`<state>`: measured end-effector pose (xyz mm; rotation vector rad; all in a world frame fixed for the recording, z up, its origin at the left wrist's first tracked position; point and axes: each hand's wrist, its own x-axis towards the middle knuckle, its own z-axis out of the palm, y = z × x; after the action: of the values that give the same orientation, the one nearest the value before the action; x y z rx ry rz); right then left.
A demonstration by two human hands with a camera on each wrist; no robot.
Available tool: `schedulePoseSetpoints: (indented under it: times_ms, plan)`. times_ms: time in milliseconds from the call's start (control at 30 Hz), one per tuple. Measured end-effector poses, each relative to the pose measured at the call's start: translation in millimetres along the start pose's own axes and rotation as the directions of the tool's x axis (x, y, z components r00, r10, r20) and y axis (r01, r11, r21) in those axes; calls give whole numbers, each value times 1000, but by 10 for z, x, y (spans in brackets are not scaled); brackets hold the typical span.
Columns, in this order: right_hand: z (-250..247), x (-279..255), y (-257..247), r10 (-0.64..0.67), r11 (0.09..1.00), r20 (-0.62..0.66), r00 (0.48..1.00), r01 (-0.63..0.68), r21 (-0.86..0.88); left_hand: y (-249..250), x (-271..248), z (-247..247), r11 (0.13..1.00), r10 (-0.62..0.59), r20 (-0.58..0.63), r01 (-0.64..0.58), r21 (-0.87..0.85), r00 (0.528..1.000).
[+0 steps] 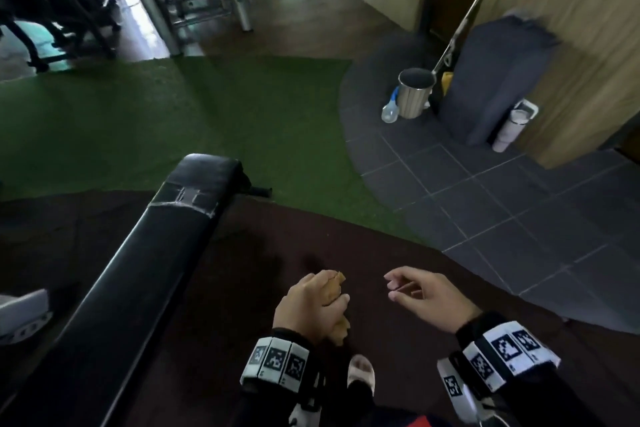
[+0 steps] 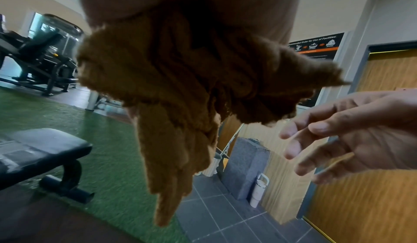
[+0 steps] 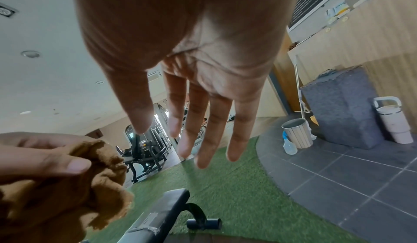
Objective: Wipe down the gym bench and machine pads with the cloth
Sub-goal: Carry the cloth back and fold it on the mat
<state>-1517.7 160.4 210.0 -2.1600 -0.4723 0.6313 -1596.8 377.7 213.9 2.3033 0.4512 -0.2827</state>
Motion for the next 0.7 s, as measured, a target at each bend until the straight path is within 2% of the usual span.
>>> schedulePoseSetpoints:
  times_ms: [200,367,533,700]
  plan:
    - [-496,795,48,43,999,-24,999,-43,-16,326,1060,-179,999,49,65,-51,19,997]
    - [-847,1577,77,109,994,-99,989,-107,28,532,2057,-368,994,87,128,-95,59,988]
    - [-1196,2469,107,159,987,-164,973,-152,57,810,3244,-595,975,155,199,-182,127,968]
    - [-1581,3146,49,225,972,-224,948,-202,122,1182,4237,-828,935,247,285,-305,180,926]
